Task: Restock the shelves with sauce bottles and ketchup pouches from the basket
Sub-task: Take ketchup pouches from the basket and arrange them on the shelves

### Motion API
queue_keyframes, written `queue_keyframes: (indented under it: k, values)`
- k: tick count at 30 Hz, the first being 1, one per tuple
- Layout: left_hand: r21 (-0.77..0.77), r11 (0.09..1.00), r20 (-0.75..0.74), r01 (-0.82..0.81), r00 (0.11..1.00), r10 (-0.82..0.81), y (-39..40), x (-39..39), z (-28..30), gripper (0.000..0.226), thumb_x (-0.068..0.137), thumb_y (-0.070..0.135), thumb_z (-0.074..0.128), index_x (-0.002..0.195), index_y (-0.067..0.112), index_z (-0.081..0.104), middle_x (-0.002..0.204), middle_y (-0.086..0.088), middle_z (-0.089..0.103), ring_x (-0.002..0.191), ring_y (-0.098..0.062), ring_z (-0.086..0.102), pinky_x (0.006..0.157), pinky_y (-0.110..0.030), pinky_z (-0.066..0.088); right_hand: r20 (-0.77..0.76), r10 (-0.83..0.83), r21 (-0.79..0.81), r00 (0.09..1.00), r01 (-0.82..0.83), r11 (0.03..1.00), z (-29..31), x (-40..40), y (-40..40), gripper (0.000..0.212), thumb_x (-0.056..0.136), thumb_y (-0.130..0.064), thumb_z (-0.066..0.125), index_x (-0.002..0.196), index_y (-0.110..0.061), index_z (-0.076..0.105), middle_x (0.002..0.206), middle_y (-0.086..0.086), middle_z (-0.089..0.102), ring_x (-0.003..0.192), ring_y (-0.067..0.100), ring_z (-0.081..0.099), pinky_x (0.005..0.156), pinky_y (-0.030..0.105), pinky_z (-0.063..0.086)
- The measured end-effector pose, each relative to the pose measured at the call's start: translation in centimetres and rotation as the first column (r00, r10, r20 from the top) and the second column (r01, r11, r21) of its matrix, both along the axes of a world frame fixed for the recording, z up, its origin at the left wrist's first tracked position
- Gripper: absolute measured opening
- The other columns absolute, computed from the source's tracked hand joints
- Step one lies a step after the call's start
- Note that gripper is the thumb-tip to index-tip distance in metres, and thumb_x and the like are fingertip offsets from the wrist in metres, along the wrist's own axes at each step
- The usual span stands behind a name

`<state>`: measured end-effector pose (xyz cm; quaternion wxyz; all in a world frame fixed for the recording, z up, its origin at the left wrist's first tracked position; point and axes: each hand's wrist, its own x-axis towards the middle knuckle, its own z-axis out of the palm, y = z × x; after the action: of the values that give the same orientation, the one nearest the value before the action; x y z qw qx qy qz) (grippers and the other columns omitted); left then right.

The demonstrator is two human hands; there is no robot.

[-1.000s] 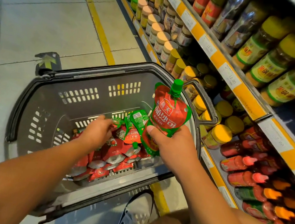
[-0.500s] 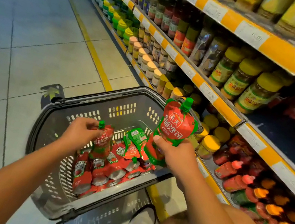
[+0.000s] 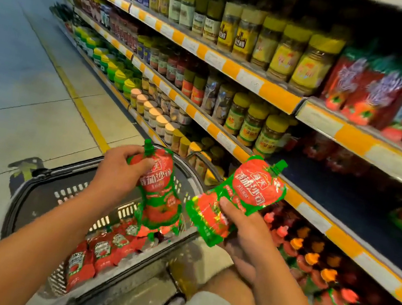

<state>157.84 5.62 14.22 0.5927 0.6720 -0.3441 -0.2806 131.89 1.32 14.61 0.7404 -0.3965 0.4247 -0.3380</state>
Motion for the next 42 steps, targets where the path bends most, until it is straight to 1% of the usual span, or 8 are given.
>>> queue_keyframes:
  k: [5, 10, 13, 17, 20, 26, 36, 42]
  values:
    - [-0.078, 0.995, -0.116, 0.053, 0.991, -0.062, -3.1, -7.2, 2.1, 0.007, 0.092, 0.013, 0.076, 0.098, 0.017, 0.075, 0.096, -0.002, 0.074, 0.093, -0.024, 0.071, 0.081, -0.041, 0.059, 0.016, -0.221, 0.013, 0.975, 0.221, 0.975, 1.1, -8.5, -0.9, 0.035, 0.087, -0.013, 0.071, 0.122, -0.009, 0.067, 0.118, 0.018, 0.075, 0.111, 0.037, 0.071, 0.101, 0.063, 0.052]
    - [-0.115, 0.989, -0.237, 0.097, 0.964, -0.122, -6.6, -16.6, 3.0, 0.015, 0.093, 0.012, 0.075, 0.088, 0.022, 0.064, 0.09, 0.008, 0.062, 0.085, -0.017, 0.063, 0.08, -0.041, 0.056, -0.038, -0.334, -0.002, 0.942, 0.334, 0.943, 1.3, -17.9, -0.6, 0.043, 0.082, -0.011, 0.072, 0.123, -0.003, 0.065, 0.11, 0.02, 0.077, 0.093, 0.033, 0.077, 0.074, 0.05, 0.065]
    - [-0.118, 0.973, -0.247, 0.197, 0.943, -0.221, -8.7, -22.1, 2.4, 0.009, 0.088, 0.019, 0.077, 0.087, 0.013, 0.07, 0.083, -0.001, 0.065, 0.075, -0.017, 0.062, 0.062, -0.036, 0.054, -0.098, -0.39, -0.035, 0.915, 0.389, 0.921, 1.1, -22.5, -0.5, 0.035, 0.089, -0.008, 0.07, 0.122, -0.004, 0.064, 0.105, 0.022, 0.077, 0.084, 0.035, 0.077, 0.072, 0.05, 0.063]
    - [-0.051, 0.956, -0.372, 0.29, 0.883, -0.288, -10.8, -28.0, 1.6, 0.001, 0.094, 0.013, 0.072, 0.093, 0.012, 0.071, 0.062, 0.004, 0.061, 0.049, -0.011, 0.055, 0.051, -0.03, 0.047, -0.168, -0.477, -0.079, 0.863, 0.471, 0.879, 0.7, -27.2, -1.7, 0.028, 0.093, -0.009, 0.07, 0.12, -0.004, 0.064, 0.1, 0.021, 0.078, 0.086, 0.035, 0.077, 0.092, 0.054, 0.055]
    - [-0.032, 0.949, -0.416, 0.314, 0.859, -0.298, -12.8, -31.3, 0.9, 0.01, 0.091, 0.011, 0.075, 0.1, 0.007, 0.072, 0.075, -0.003, 0.07, 0.066, -0.017, 0.067, 0.067, -0.04, 0.058, -0.229, -0.524, -0.135, 0.82, 0.507, 0.852, 0.4, -30.3, -2.8, 0.031, 0.09, -0.004, 0.072, 0.121, -0.004, 0.066, 0.109, 0.021, 0.077, 0.102, 0.039, 0.074, 0.094, 0.056, 0.058]
    - [0.02, 0.935, -0.441, 0.355, 0.842, -0.31, -17.0, -36.8, 0.0, 0.008, 0.088, 0.012, 0.077, 0.09, 0.016, 0.071, 0.092, -0.013, 0.076, 0.083, -0.027, 0.073, 0.085, -0.056, 0.062, -0.26, -0.634, -0.198, 0.728, 0.602, 0.773, -0.3, -34.7, -6.2, 0.019, 0.093, 0.003, 0.065, 0.104, -0.012, 0.067, 0.102, 0.018, 0.077, 0.082, 0.029, 0.074, 0.075, 0.043, 0.061]
    - [0.048, 0.913, -0.429, 0.406, 0.833, -0.348, -22.8, -43.0, -0.7, 0.013, 0.088, 0.012, 0.077, 0.08, 0.017, 0.067, 0.08, -0.007, 0.073, 0.069, -0.019, 0.069, 0.059, -0.033, 0.057, -0.233, -0.718, -0.134, 0.656, 0.71, 0.692, -1.3, -36.4, -11.2, 0.016, 0.09, -0.003, 0.064, 0.098, -0.013, 0.055, 0.097, 0.016, 0.067, 0.09, 0.037, 0.071, 0.085, 0.061, 0.058]
    - [-0.009, 0.905, -0.414, 0.425, 0.823, -0.39, -25.3, -44.2, 0.7, 0.019, 0.085, 0.001, 0.066, 0.102, 0.009, 0.07, 0.098, -0.015, 0.077, 0.08, -0.023, 0.074, 0.07, -0.048, 0.064, -0.3, -0.709, -0.13, 0.639, 0.709, 0.693, -0.7, -37.3, -13.2, 0.008, 0.077, -0.01, 0.07, 0.074, -0.012, 0.064, 0.074, 0.009, 0.055, 0.078, 0.03, 0.057, 0.074, 0.048, 0.046]
